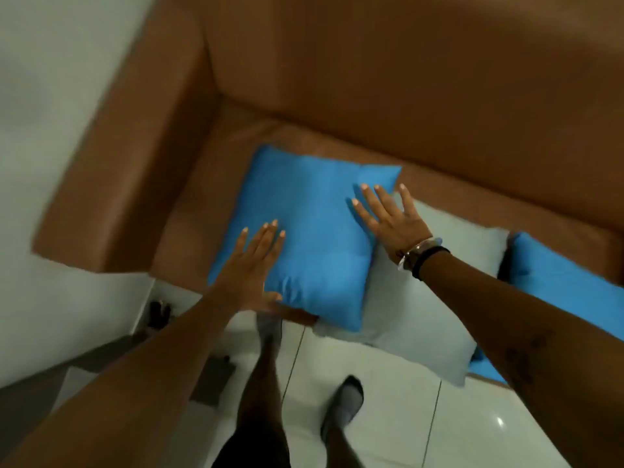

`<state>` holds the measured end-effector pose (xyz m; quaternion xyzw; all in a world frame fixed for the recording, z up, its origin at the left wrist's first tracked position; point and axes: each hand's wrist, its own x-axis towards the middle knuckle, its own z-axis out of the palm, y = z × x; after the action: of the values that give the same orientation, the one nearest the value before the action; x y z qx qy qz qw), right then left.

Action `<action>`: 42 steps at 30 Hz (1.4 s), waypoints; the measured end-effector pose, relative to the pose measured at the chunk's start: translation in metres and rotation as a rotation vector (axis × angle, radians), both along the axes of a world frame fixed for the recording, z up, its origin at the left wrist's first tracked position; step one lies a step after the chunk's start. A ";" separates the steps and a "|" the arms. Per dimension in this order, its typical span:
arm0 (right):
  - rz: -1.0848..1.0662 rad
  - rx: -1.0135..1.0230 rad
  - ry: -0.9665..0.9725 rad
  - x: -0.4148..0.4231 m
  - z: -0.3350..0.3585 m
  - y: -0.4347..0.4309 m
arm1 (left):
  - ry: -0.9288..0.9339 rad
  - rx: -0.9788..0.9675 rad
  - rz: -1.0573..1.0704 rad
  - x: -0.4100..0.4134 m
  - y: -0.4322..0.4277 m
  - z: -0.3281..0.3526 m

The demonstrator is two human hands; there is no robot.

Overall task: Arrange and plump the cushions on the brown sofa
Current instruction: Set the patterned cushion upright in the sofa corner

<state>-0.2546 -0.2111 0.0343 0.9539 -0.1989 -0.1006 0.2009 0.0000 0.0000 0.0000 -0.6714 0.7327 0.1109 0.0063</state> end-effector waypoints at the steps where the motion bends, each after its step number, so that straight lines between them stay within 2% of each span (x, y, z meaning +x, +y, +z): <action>1: -0.013 -0.006 0.019 0.010 -0.017 0.003 | -0.014 0.039 0.013 -0.004 0.002 -0.022; 3: 0.045 0.059 0.006 0.022 -0.049 0.006 | -0.043 0.092 0.074 -0.014 0.001 -0.054; 5: 0.015 0.107 -0.017 0.027 -0.066 0.011 | -0.048 0.133 0.113 -0.031 0.004 -0.068; 8: 0.037 0.385 -0.088 0.027 -0.054 -0.006 | -0.018 0.161 0.125 -0.036 -0.006 -0.050; 9: 0.055 0.467 -0.131 0.032 -0.041 -0.015 | 0.042 0.175 0.130 -0.031 -0.012 -0.038; 11: 0.040 0.635 -0.214 0.049 -0.007 -0.030 | 0.314 0.125 0.188 -0.011 -0.019 -0.011; 14: -0.123 0.867 -0.363 0.081 0.048 -0.056 | 0.683 0.083 0.249 0.047 -0.042 0.048; 17: -0.301 1.012 -0.592 0.118 0.103 -0.091 | 0.745 0.204 0.339 0.126 -0.092 0.121; 22: -0.466 1.008 -0.901 0.175 0.135 -0.144 | 0.905 0.231 0.375 0.237 -0.204 0.196; 25: -0.598 0.999 -1.055 0.208 0.112 -0.170 | 0.892 0.173 0.391 0.272 -0.269 0.198; 28: -0.762 0.988 -1.107 0.227 0.076 -0.199 | 0.825 0.103 0.392 0.278 -0.313 0.177; 31: -0.865 0.945 -1.054 0.232 0.053 -0.226 | 0.901 0.221 0.370 0.267 -0.326 0.155; 33: -0.876 0.900 -1.040 0.233 0.049 -0.237 | 0.743 0.200 0.287 0.264 -0.327 0.144; 35: -0.856 0.850 -1.048 0.234 0.050 -0.239 | 0.458 0.055 0.218 0.264 -0.328 0.134; 36: -0.847 0.833 -1.060 0.235 0.051 -0.237 | 0.377 -0.003 0.226 0.265 -0.327 0.130; 42: -0.807 0.729 -1.164 0.232 0.051 -0.211 | 0.305 -0.113 0.265 0.257 -0.323 0.117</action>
<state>-0.0225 -0.4224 0.0856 0.7131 -0.5567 0.2902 -0.3121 0.2566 -0.3233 0.1165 -0.7366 0.6355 0.1698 -0.1570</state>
